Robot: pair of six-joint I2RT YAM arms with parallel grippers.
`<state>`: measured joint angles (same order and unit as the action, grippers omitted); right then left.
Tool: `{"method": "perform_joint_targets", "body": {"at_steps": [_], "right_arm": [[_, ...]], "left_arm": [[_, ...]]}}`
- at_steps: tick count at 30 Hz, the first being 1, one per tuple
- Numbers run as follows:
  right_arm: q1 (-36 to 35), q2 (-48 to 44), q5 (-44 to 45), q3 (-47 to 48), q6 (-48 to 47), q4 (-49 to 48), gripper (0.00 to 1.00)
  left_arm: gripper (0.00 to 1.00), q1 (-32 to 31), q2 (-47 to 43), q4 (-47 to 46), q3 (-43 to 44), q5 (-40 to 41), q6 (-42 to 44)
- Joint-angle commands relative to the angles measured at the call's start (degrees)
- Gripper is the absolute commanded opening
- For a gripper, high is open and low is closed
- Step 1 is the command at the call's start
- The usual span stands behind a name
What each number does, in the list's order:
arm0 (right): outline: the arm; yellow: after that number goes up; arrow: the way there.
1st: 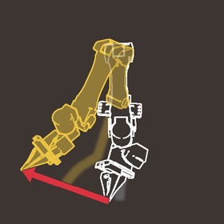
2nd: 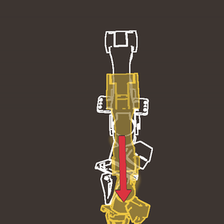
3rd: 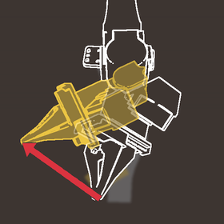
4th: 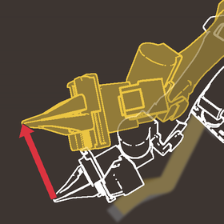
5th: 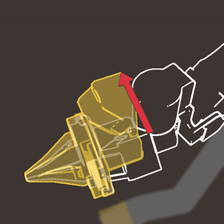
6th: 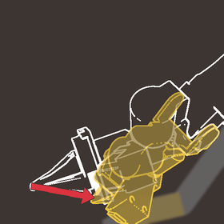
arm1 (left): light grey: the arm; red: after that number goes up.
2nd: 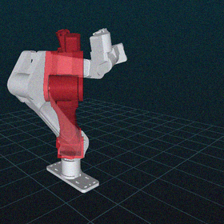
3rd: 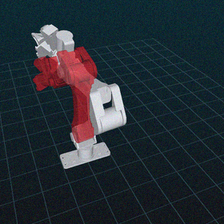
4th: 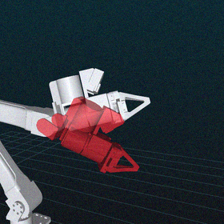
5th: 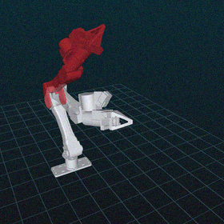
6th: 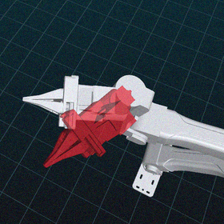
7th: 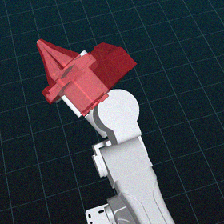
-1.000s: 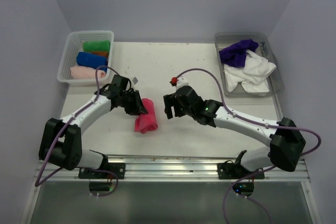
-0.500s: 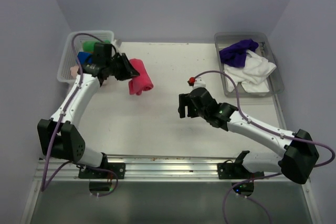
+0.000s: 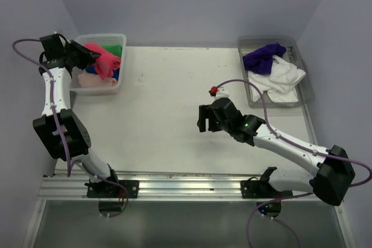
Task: Roll the towels
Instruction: Place the rolled towel into the container
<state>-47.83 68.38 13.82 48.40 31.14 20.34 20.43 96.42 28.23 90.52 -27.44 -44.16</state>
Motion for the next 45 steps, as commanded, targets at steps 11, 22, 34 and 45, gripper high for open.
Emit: {"method": "perform_joint_targets", "body": {"at_steps": [11, 22, 34, 45], "right_arm": [[0.02, 7.47, -4.5, 3.01, 3.93, -2.06, 0.77], [0.11, 11.86, -4.77, 6.7, 4.29, 1.1, 0.76], [0.02, 13.01, -4.07, 9.43, 3.41, 3.13, 0.76], [0.02, 12.57, -4.42, 8.2, 3.76, 2.86, 0.75]], "left_arm": [[0.22, 2.95, 15.36, -30.49, 6.33, -3.85, -18.06], [0.24, 0.67, 33.19, -42.29, 17.92, -1.65, -22.45], [0.31, -0.65, 35.06, -42.93, 12.23, 3.27, -16.94], [0.31, 0.58, 29.09, -39.31, 5.02, 4.24, -14.02]]}}
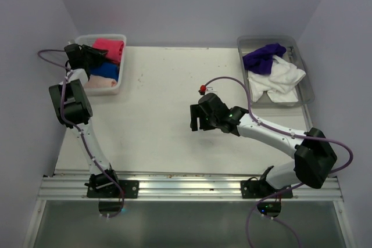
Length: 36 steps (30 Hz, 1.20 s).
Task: Roll the towels
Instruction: Place the rolled towel into the container
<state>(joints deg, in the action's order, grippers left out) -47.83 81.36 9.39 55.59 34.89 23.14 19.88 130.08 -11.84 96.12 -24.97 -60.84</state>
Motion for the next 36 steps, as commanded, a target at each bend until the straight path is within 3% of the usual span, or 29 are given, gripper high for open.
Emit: {"method": "perform_joint_targets", "body": {"at_steps": [1, 11, 18, 25, 31, 36], "right_arm": [[0.02, -0.5, 0.1, 0.92, 0.0, 0.07, 0.75], [0.02, -1.12, 0.19, 0.39, 0.26, 0.07, 0.75], [0.11, -1.21, 0.46, 0.13, 0.26, 0.07, 0.75], [0.02, -2.35, 0.98, -0.57, 0.35, 0.07, 0.75], [0.11, -3.4, 0.98, -1.45, 1.05, -0.11, 0.75], [0.02, -5.16, 1.33, -2.24, 1.58, 0.07, 0.74]], "left_arm": [[0.31, 1.21, -4.66, 1.46, -0.32, 1.86, 2.83], [0.29, 1.83, -9.23, 4.27, -3.83, 8.18, 2.39], [0.29, 1.83, -8.09, 8.93, -2.16, 7.66, 3.36], [0.49, 1.74, -10.37, 11.75, -3.13, 12.31, 4.32], [0.67, 1.57, -11.87, 13.86, -2.86, 11.44, 5.12], [0.7, 1.65, -14.32, 14.03, -3.13, 10.21, 5.99]]}}
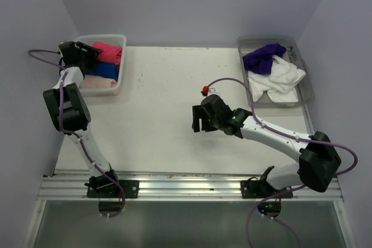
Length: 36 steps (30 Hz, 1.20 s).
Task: Roll the towels
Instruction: Place the rolled towel into the container, then grab a towel with the right arm
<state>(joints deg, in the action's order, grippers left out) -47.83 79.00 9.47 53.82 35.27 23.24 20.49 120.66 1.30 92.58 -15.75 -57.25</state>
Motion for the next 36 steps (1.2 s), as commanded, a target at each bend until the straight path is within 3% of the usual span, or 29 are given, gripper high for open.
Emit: {"method": "perform_joint_targets", "body": {"at_steps": [1, 8, 11, 14, 23, 28, 32, 36], "right_arm": [[-0.07, -3.06, 1.42, -0.82, 1.3, 0.13, 0.74], [0.02, -5.87, 3.44, -2.32, 1.73, 0.66, 0.74], [0.02, -6.23, 3.36, -3.28, 1.91, -0.21, 0.74], [0.02, -6.23, 2.74, -3.99, 2.44, -1.18, 0.74], [0.02, -6.14, 2.74, -3.37, 2.61, -0.66, 0.73], [0.02, -5.79, 2.65, -3.02, 3.14, -0.04, 0.73], [0.02, -5.79, 3.97, -2.85, 2.97, 1.1, 0.73], [0.02, -4.91, 4.06, -2.23, 2.53, 1.36, 0.73]], "left_arm": [[0.7, 0.96, -5.61, 1.33, 0.24, 0.98, 2.67], [0.69, 0.87, -16.4, 2.57, -3.01, 4.49, 7.33], [0.68, 0.69, -16.96, 0.55, -3.64, 4.85, 10.05], [0.66, 0.69, -12.49, -0.33, -1.18, 0.73, 11.2], [0.66, -2.55, 5.79, -5.08, 16.74, -2.97, 11.02], [0.65, -5.46, 12.49, 1.5, 22.74, 3.86, 11.64], [0.64, -5.46, 7.95, 1.25, 13.64, 10.99, 10.41], [0.63, -5.81, -0.67, -5.67, 2.19, 18.18, 9.18]]}}
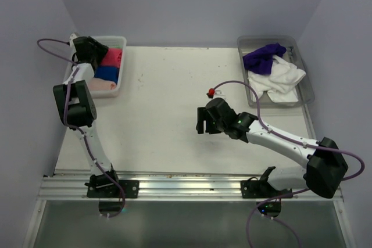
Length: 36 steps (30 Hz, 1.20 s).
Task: Roll the towels
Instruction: Grab a towel with the right arm
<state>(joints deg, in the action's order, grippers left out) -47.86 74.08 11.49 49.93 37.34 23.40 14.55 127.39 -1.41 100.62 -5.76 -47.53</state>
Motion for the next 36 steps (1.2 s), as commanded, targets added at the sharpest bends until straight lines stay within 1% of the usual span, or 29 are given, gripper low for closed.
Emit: {"method": "perform_joint_targets", "body": {"at_steps": [1, 2, 3, 5, 12, 16, 20, 22, 23, 26, 27, 28, 29, 30, 31, 32, 33, 34, 35, 36], "right_arm": [[0.04, 0.27, 1.96, 1.92, 0.28, 1.21, 0.73], [0.04, 0.45, 1.7, 1.92, 0.36, 0.95, 0.73], [-0.04, 0.8, 1.44, 1.92, 0.36, 0.86, 0.73], [0.04, 1.15, 1.35, 2.01, 0.27, 0.69, 0.73], [0.04, 1.5, 2.4, 3.68, -0.78, 1.82, 0.73], [0.13, 0.8, 5.91, 5.0, -1.83, 3.76, 0.75], [0.31, -0.08, 13.97, 7.11, -0.96, 9.55, 0.76], [1.79, -0.87, 16.54, 7.63, -0.87, 11.75, 0.76], [2.93, -1.83, 17.25, 7.64, -1.04, 13.15, 0.76], [9.52, -4.46, 15.77, 7.55, -2.53, 14.13, 0.77], [13.54, -4.91, 14.8, 7.72, -3.15, 14.13, 0.77], [15.67, -5.18, 14.62, 7.9, -4.37, 14.13, 0.77], [17.95, -5.18, 14.1, 8.16, -4.99, 14.13, 0.78], [23.19, -4.48, 13.39, 9.38, -5.52, 14.31, 0.78], [25.94, -3.78, 12.6, 10.35, -6.05, 14.83, 0.78], [28.67, -2.9, 12.16, 11.14, -6.14, 14.83, 0.78], [33.92, -0.98, 11.11, 12.54, -6.23, 14.49, 0.78], [36.49, 0.17, 8.93, 13.34, -6.14, 13.61, 0.78], [38.69, 1.31, 7.95, 14.22, -5.97, 12.91, 0.78], [42.02, 3.94, 7.68, 15.97, -5.7, 12.12, 0.78]], "left_arm": [[0.63, -0.04, -9.08, -3.33, -7.44, 9.87, -0.46], [0.63, -0.39, -12.05, -4.64, -9.89, 11.2, 0.32], [0.63, -1.35, -13.21, -5.0, -10.7, 13.12, 0.77], [0.64, -2.15, -15.32, -5.62, -11.06, 13.41, 2.08], [0.66, -4.08, -18.05, -4.31, -8.07, 9.28, 4.02], [0.68, -4.79, -20.16, -1.15, -5.79, 6.91, 5.69], [0.68, -6.28, -22.71, 12.18, -1.49, 6.29, 7.79], [0.68, -7.42, -25.16, 15.46, -1.13, 6.02, 9.38], [0.68, -9.17, -26.31, 17.3, -1.74, 6.11, 10.95], [0.68, -12.86, -30.88, 17.5, -7.35, 0.6, 13.68], [0.69, -13.75, -31.93, 17.58, -9.11, -2.12, 13.86], [0.69, -14.54, -33.86, 17.93, -12.87, -2.67, 14.47], [0.69, -18.03, -34.66, 18.8, -14.64, -3.11, 15.09], [0.69, -19.71, -35.36, 19.6, -16.31, -3.47, 15.53], [0.69, -21.65, -36.5, 20.56, -19.46, -3.3, 16.67], [0.69, -25.49, -37.21, 22.57, -21.06, -2.86, 17.03], [0.69, -27.36, -37.83, 23.46, -22.82, -1.81, 17.2], [0.69, -29.47, -39.4, 24.17, -26.84, -1.28, 16.77], [0.69, -32.88, -40.37, 24.0, -29.14, -1.1, 16.16], [0.69, -34.39, -42.56, 23.48, -33.77, -1.79, 15.45]]}}
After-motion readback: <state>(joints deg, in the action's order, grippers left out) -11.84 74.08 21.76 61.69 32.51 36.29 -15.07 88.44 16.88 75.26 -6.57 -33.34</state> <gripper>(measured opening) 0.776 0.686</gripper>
